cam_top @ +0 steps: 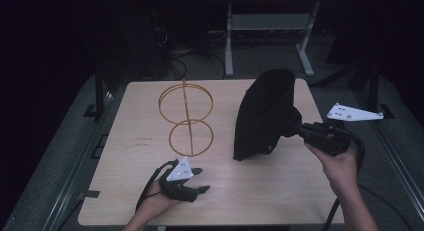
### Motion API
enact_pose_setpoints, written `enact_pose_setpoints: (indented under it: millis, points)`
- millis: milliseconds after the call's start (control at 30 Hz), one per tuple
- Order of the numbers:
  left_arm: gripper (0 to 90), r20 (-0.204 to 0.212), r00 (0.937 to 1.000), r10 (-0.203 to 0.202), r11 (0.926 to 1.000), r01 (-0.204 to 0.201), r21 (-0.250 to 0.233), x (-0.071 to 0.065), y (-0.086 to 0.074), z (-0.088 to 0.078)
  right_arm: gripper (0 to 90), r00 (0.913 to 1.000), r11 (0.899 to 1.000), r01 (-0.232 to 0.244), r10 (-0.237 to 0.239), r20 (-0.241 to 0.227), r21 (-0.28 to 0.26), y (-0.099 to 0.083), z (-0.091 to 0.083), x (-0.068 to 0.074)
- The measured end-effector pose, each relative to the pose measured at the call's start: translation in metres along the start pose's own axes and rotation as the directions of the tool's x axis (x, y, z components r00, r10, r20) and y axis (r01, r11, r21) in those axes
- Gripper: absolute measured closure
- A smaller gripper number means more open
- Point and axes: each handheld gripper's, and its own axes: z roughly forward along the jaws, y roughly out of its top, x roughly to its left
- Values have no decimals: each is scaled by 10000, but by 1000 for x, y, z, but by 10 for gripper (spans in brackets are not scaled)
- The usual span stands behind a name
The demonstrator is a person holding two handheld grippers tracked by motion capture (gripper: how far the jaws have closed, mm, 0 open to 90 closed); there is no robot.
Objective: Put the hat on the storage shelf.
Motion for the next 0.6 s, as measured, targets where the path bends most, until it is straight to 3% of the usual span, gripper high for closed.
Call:
enact_pose_setpoints:
  millis: [600]
  points:
    - [376, -100, 9999, -75, 10000, 74, -23, 3, -3, 0, 865, 9987, 9992, 408, -409, -289, -42, 41, 22, 9]
